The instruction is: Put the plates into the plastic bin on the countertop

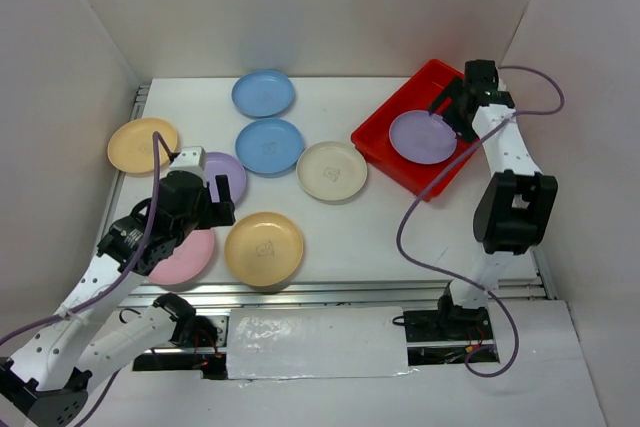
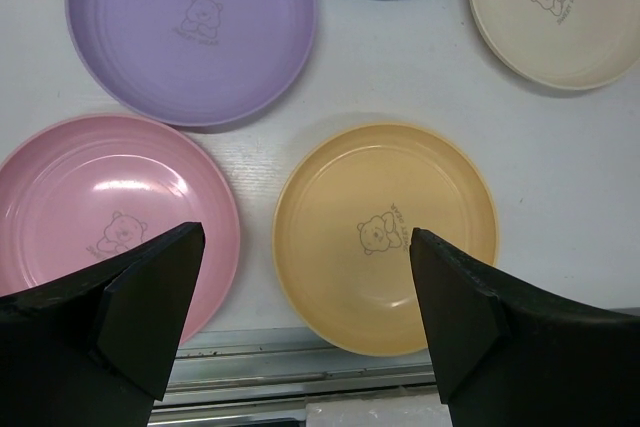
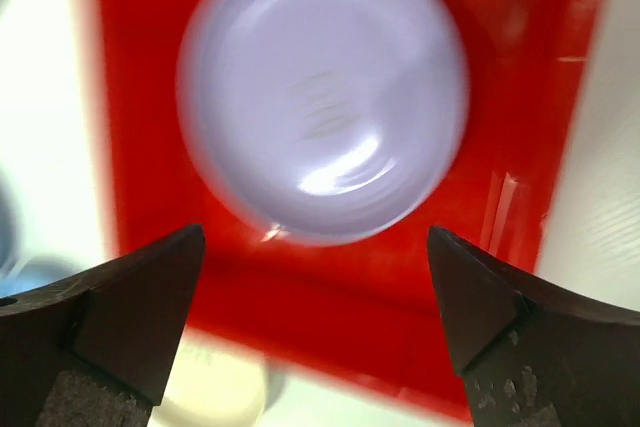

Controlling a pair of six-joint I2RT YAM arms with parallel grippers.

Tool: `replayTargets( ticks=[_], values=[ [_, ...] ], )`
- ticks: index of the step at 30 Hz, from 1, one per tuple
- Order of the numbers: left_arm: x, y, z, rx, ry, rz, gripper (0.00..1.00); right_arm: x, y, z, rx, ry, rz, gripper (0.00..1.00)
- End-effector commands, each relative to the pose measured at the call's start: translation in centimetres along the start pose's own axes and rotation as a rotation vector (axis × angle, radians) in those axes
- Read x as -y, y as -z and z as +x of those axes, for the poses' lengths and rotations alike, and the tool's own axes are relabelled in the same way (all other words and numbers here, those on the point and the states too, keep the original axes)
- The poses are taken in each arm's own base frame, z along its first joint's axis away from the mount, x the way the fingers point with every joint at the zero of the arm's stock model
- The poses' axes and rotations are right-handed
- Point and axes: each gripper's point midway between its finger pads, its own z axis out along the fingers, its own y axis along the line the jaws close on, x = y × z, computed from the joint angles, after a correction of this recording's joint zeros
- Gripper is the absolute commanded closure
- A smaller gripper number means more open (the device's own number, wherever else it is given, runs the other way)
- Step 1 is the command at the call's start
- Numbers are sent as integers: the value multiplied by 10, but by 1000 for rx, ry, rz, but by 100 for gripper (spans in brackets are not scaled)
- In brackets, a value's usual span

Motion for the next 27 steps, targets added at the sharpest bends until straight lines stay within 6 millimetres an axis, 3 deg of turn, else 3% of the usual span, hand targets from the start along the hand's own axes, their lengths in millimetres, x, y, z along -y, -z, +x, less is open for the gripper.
replayTargets(
  ticks=[1, 2, 3, 5, 6, 7, 9, 10, 12, 13, 15, 19, 27],
  values=[
    [6, 1, -11, 42, 4, 31, 3, -47, 82, -2, 100, 152, -150, 0],
    [5, 2, -12, 48, 8, 27, 3, -54, 86, 14, 68, 201, -183, 0],
    [5, 2, -13, 53, 10, 27, 3, -77, 95, 51, 25, 290, -235, 0],
    [2, 4, -14, 61, 19, 14, 2, -78, 97, 95, -29, 366, -245, 0],
    [0, 5, -15, 70, 26, 2, 1, -92, 107, 120, -32, 389, -291, 0],
    [-2, 6, -16, 75, 32, -4, 1, -80, 97, 147, -68, 411, -268, 0],
    [-4, 7, -16, 77, 39, -13, 1, -90, 106, 178, -58, 404, -314, 1],
    [-4, 7, -17, 80, 38, -15, 1, -75, 97, 200, -85, 416, -285, 1],
    [-5, 7, -17, 83, 40, -17, 1, -78, 97, 212, -49, 367, -296, 2],
    [-5, 7, -17, 84, 39, -15, 1, -71, 92, 231, -66, 379, -279, 2],
    [-5, 7, -17, 84, 39, -17, 1, -67, 80, 246, -74, 355, -251, 4],
    [-5, 7, -17, 80, 37, -17, 1, -68, 59, 258, -72, 336, -200, 6],
    [-4, 11, -18, 97, 42, 1, 1, -73, 22, 257, -51, 271, -142, 15]
  ],
)
